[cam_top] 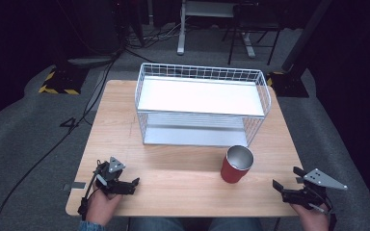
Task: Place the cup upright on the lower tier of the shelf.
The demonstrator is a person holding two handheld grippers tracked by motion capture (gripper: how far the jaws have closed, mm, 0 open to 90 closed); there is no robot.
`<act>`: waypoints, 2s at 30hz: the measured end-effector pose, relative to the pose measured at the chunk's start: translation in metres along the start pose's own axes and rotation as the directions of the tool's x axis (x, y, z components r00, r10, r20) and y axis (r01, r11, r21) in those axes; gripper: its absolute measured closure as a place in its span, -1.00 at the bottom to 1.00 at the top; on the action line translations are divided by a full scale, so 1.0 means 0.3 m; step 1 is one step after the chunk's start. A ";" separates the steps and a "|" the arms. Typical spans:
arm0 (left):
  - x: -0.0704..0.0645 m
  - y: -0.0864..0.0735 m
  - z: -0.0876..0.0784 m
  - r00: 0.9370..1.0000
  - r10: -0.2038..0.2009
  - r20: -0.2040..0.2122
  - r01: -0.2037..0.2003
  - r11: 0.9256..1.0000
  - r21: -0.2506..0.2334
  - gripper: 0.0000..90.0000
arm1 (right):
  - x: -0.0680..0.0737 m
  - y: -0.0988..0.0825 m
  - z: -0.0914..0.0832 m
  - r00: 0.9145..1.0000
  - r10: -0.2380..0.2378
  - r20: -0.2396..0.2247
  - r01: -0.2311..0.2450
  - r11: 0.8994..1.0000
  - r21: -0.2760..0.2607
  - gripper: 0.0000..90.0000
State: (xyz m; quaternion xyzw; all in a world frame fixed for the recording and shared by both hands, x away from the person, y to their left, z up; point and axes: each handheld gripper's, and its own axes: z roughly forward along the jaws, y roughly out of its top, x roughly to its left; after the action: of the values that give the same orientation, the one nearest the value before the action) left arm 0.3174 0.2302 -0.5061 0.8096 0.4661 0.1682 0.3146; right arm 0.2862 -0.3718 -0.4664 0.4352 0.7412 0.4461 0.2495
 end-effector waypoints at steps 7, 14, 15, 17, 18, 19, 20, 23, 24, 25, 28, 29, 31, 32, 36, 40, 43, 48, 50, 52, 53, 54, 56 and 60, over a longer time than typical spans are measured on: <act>0.000 0.000 0.000 1.000 -0.001 0.001 0.001 1.000 0.000 -1.00 | 0.045 0.021 0.009 0.999 -0.016 -0.038 0.016 1.000 -0.010 -1.00; -0.005 0.000 0.000 1.000 -0.007 -0.004 0.007 1.000 0.000 -1.00 | 0.112 0.048 0.042 0.996 -0.041 -0.077 0.042 0.999 0.000 -1.00; -0.007 0.000 0.000 1.000 -0.013 -0.005 0.013 1.000 0.000 -1.00 | 0.112 0.048 0.042 0.996 -0.041 -0.077 0.042 0.999 0.000 -1.00; -0.008 -0.002 0.000 1.000 -0.012 -0.010 0.012 1.000 -0.003 -1.00 | 0.134 0.057 0.061 0.995 -0.052 -0.090 0.052 0.999 -0.002 -1.00; -0.010 -0.003 -0.001 1.000 -0.015 -0.011 0.015 1.000 -0.003 -1.00 | 0.142 0.060 0.067 0.994 -0.050 -0.094 0.050 0.999 0.000 -1.00; -0.010 -0.003 -0.001 1.000 -0.015 -0.011 0.015 1.000 -0.003 -1.00 | 0.142 0.060 0.067 0.994 -0.050 -0.094 0.050 0.999 0.000 -1.00; -0.010 -0.003 -0.001 1.000 -0.013 -0.013 0.013 1.000 -0.004 -1.00 | 0.150 0.063 0.075 0.994 -0.049 -0.102 0.049 0.999 -0.001 -1.00; -0.010 -0.003 -0.001 1.000 -0.014 -0.011 0.014 1.000 -0.004 -1.00 | 0.176 0.073 0.098 0.992 -0.049 -0.117 0.049 0.999 -0.004 -1.00; -0.010 -0.003 -0.001 1.000 -0.014 -0.009 0.014 1.000 -0.003 -1.00 | 0.184 0.076 0.106 0.991 -0.050 -0.121 0.050 0.999 -0.003 -1.00; -0.010 -0.003 -0.001 1.000 -0.014 -0.009 0.014 1.000 -0.003 -1.00 | 0.193 0.079 0.113 0.991 -0.047 -0.122 0.047 0.999 -0.001 -1.00; -0.009 -0.001 0.000 1.000 -0.011 -0.009 0.011 1.000 -0.003 -1.00 | 0.223 0.084 0.137 0.990 -0.044 -0.134 0.045 0.999 0.000 -1.00; -0.010 -0.001 0.001 1.000 -0.011 -0.008 0.011 1.000 -0.003 -1.00 | 0.233 0.085 0.145 0.989 -0.047 -0.140 0.048 0.999 0.003 -1.00; -0.010 0.000 0.001 1.000 -0.011 -0.007 0.011 1.000 -0.003 -1.00 | 0.251 0.085 0.160 0.988 -0.045 -0.148 0.047 0.999 0.008 -1.00; -0.010 0.000 0.002 1.000 -0.011 -0.007 0.011 1.000 -0.003 -1.00 | 0.257 0.085 0.167 0.987 -0.046 -0.151 0.048 0.999 0.007 -1.00; -0.011 0.001 0.002 1.000 -0.013 -0.004 0.013 1.000 0.000 -1.00 | 0.273 0.085 0.200 0.987 -0.025 -0.157 0.028 0.999 0.016 -1.00; -0.011 0.001 0.002 1.000 -0.013 -0.005 0.013 1.000 -0.001 -1.00 | 0.281 0.082 0.225 0.986 -0.021 -0.162 0.026 0.999 0.026 -1.00; -0.011 0.001 0.002 1.000 -0.013 -0.005 0.013 1.000 -0.001 -1.00 | 0.290 0.079 0.250 0.987 -0.007 -0.160 0.012 0.999 0.034 -1.00; -0.010 0.001 0.002 1.000 -0.012 -0.005 0.012 1.000 -0.001 -1.00 | 0.300 0.069 0.293 0.987 0.014 -0.161 -0.007 0.999 0.043 -1.00; -0.010 0.001 0.002 1.000 -0.013 -0.004 0.013 1.000 -0.002 -1.00 | 0.306 0.067 0.308 0.987 0.032 -0.157 -0.025 0.999 0.048 -1.00; -0.010 0.001 0.002 1.000 -0.012 -0.005 0.012 1.000 -0.001 -1.00 | 0.314 0.065 0.326 0.988 0.026 -0.149 -0.019 0.999 0.044 -1.00; -0.010 0.001 0.002 1.000 -0.012 -0.005 0.012 1.000 -0.001 -1.00 | 0.314 0.065 0.326 0.988 0.026 -0.149 -0.019 0.999 0.044 -1.00; -0.010 0.001 0.002 1.000 -0.012 -0.005 0.012 1.000 -0.001 -1.00 | 0.315 0.065 0.330 0.990 0.024 -0.141 -0.019 0.999 0.037 -1.00; -0.010 0.001 0.002 1.000 -0.012 -0.005 0.012 1.000 -0.002 -1.00 | 0.317 0.063 0.338 0.990 0.043 -0.137 -0.039 0.999 0.032 -0.96; -0.010 0.001 0.002 1.000 -0.011 -0.005 0.011 1.000 -0.002 -1.00 | 0.312 0.056 0.350 0.992 0.041 -0.120 -0.040 0.999 0.016 -0.89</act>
State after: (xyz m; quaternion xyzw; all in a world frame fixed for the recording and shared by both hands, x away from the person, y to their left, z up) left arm 0.3165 0.2272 -0.5064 0.8062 0.4714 0.1690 0.3151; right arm 0.3263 -0.2401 -0.5002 0.4242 0.7488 0.4715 0.1925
